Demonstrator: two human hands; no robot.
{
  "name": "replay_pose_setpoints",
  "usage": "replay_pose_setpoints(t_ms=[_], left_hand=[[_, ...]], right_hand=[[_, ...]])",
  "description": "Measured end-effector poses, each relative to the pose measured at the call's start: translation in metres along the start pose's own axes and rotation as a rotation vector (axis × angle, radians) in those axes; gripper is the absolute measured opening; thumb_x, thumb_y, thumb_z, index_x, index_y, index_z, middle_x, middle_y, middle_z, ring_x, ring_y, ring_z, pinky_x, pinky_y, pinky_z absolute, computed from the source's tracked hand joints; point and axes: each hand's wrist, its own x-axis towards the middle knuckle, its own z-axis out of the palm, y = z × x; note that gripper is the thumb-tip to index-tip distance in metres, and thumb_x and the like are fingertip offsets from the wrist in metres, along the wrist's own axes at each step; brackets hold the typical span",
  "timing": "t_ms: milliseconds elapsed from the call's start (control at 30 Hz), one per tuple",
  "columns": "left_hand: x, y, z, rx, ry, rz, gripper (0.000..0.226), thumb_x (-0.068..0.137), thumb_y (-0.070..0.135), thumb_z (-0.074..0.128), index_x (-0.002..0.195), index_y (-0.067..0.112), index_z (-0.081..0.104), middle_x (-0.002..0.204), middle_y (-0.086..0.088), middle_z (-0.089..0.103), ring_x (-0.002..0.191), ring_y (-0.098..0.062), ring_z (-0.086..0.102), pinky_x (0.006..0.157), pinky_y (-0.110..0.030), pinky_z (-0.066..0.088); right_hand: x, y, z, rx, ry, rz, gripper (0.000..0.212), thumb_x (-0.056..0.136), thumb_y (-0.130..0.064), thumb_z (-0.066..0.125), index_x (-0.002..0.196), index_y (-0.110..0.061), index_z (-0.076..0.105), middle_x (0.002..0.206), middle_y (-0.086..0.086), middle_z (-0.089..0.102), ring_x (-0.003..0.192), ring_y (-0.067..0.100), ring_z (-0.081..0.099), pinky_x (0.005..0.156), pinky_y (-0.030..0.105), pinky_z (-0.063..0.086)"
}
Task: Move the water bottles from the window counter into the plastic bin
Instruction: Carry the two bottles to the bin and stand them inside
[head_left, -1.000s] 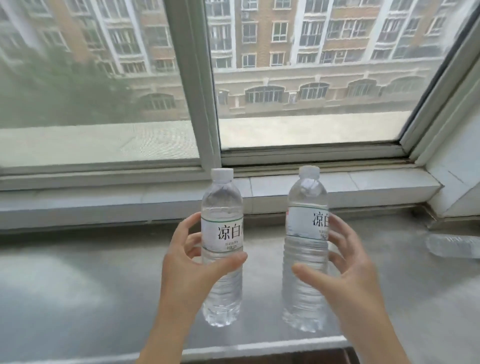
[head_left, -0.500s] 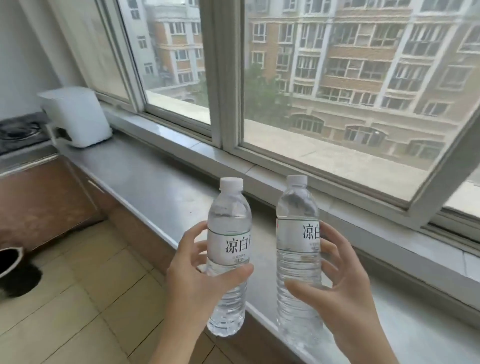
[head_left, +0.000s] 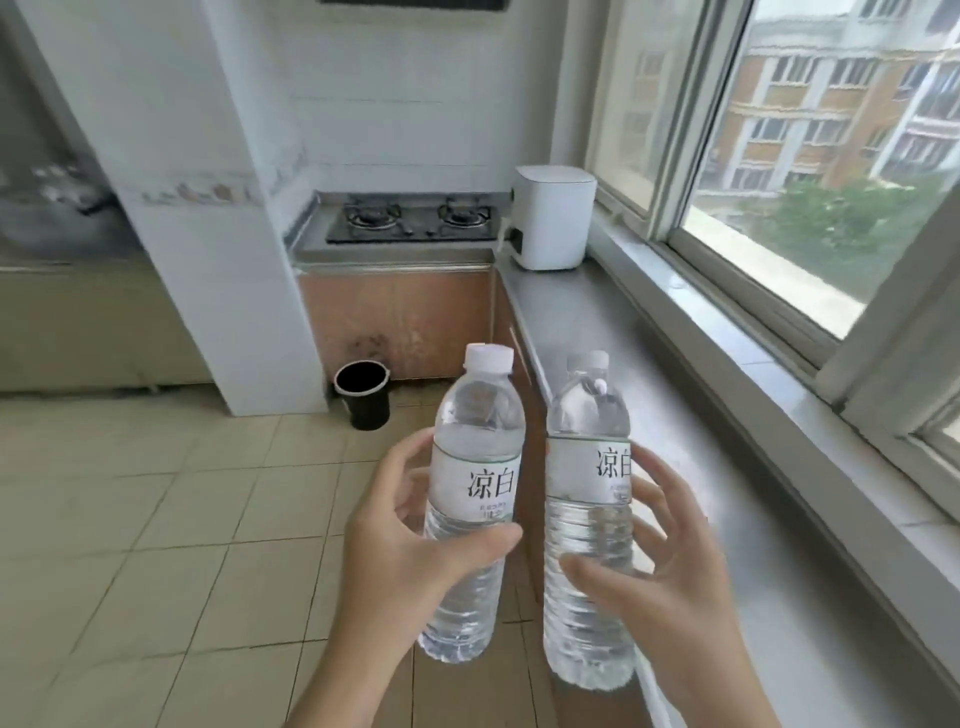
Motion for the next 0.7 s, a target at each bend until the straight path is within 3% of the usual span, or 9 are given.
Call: replay_pose_setpoints(t_ms=[100,267,367,433,567,700], left_hand=[[0.027,-0.001,-0.014,0.028,0.127,-0.017,0.084,0.036,0.033,0.093,0.106,0.062,0.056,0.102,0.027,0.07,0.096,0.006,0.065,0.083,-0.025,0.05],[0.06,-0.007,-0.044,0.074,0.326,-0.032,0.086,0.036,0.037,0.092,0.112,0.058,0.057,0.105,0.024,0.071,0.101,0.0,0.066,0.092,-0.035,0.052],[0.071,-0.014,-0.071,0.085,0.451,-0.062,0.087,0.035,0.039,0.091,0.112,0.059,0.057,0.104,0.025,0.071,0.1,0.001,0.065,0.089,-0.031,0.05],[0.078,-0.019,-0.091,0.09,0.533,-0.095,0.087,0.034,0.039,0.091,0.11,0.061,0.056,0.102,0.025,0.071,0.098,0.003,0.065,0.084,-0.027,0.049],[0.1,-0.031,-0.137,0.08,0.65,-0.159,0.085,0.03,0.041,0.089,0.104,0.067,0.054,0.101,0.02,0.073,0.094,0.004,0.065,0.076,-0.023,0.046],[0.136,-0.045,-0.189,0.075,0.721,-0.162,0.086,0.032,0.038,0.091,0.104,0.067,0.054,0.1,0.021,0.073,0.093,0.005,0.065,0.074,-0.024,0.045]], right_hand=[[0.046,0.002,0.027,0.013,-0.126,-0.013,0.091,0.046,-0.008,0.084,0.12,-0.051,0.053,0.113,-0.016,0.065,0.101,0.01,0.066,0.074,0.036,0.057],[0.104,0.004,0.08,0.038,-0.36,-0.049,0.091,0.053,0.003,0.09,0.116,-0.052,0.053,0.109,-0.019,0.066,0.098,0.001,0.064,0.062,0.014,0.052],[0.128,0.004,0.118,0.042,-0.481,-0.041,0.092,0.049,-0.009,0.09,0.12,-0.051,0.052,0.115,-0.017,0.066,0.103,0.005,0.064,0.064,0.02,0.054],[0.142,0.005,0.148,0.046,-0.553,-0.048,0.093,0.053,-0.001,0.09,0.123,-0.049,0.052,0.115,-0.017,0.065,0.105,0.006,0.063,0.071,0.021,0.051],[0.166,0.006,0.216,0.068,-0.67,-0.07,0.09,0.059,0.009,0.082,0.124,-0.045,0.052,0.112,-0.024,0.065,0.1,-0.007,0.061,0.068,0.012,0.052],[0.192,0.007,0.291,0.08,-0.74,-0.09,0.091,0.055,0.002,0.086,0.122,-0.049,0.052,0.116,-0.019,0.064,0.104,0.0,0.063,0.078,0.026,0.052]])
